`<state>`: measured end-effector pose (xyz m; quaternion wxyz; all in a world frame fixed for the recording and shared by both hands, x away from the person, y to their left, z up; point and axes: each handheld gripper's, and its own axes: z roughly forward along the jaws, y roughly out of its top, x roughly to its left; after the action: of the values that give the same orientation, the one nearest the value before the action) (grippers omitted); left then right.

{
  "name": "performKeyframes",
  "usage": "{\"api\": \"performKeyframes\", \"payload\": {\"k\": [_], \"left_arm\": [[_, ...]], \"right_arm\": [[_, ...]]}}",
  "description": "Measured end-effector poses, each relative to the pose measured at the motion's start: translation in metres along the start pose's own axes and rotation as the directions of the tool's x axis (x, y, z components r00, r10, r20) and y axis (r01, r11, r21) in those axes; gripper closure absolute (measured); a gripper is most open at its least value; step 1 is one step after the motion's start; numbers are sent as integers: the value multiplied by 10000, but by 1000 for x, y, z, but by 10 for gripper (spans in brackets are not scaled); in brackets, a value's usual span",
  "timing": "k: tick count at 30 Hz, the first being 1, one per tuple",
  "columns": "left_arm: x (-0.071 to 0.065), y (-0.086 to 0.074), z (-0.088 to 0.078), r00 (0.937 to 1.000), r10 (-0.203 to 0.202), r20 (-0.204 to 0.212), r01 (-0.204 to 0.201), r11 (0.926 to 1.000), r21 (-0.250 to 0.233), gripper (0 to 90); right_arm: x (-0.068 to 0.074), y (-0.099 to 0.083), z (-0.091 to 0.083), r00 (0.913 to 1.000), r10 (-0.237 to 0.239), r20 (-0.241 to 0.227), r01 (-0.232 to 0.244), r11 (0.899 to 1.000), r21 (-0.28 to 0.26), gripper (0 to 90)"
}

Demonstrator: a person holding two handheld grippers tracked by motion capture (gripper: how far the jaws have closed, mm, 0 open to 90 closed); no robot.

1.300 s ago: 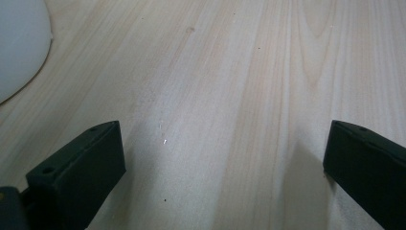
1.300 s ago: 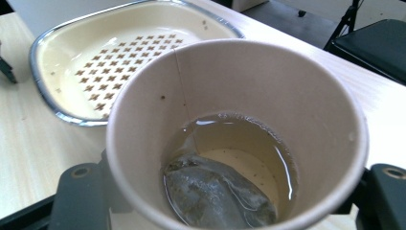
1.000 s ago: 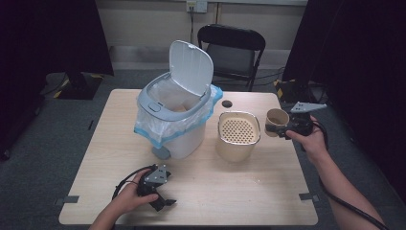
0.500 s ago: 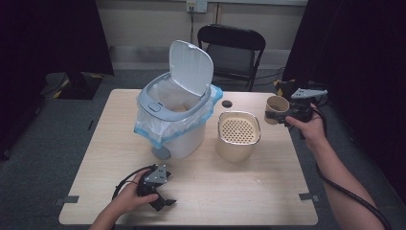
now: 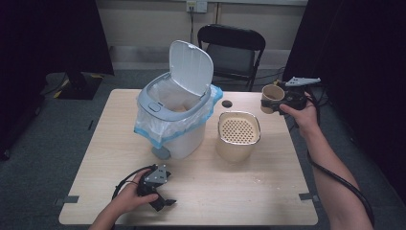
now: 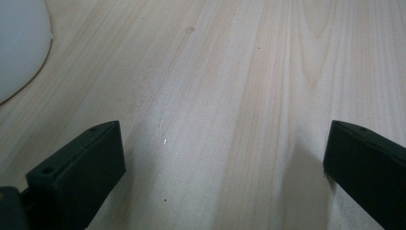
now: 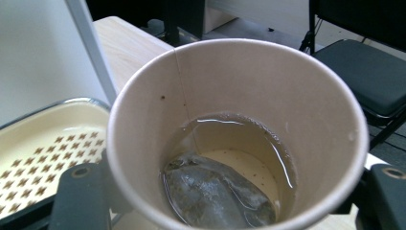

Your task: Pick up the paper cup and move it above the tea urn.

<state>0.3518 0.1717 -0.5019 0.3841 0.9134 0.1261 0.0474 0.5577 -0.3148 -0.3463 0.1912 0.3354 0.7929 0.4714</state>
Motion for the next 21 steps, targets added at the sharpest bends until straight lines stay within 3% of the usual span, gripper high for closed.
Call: {"api": "performKeyframes", "payload": {"k": [9, 16, 21], "left_arm": [[0, 0, 0, 10000, -3, -2, 3, 10000, -1, 0], [0, 0, 0, 10000, -7, 0, 7, 10000, -8, 0], [0, 0, 0, 10000, -6, -7, 6, 10000, -10, 0]], "right_arm": [[-5, 13, 8, 9996, 3, 299, -2, 10000, -41, 270], [-3, 20, 14, 9972, -498, 560, 503, 9987, -75, 271], [2, 23, 17, 9915, -941, 902, 979, 9944, -387, 272]]}}
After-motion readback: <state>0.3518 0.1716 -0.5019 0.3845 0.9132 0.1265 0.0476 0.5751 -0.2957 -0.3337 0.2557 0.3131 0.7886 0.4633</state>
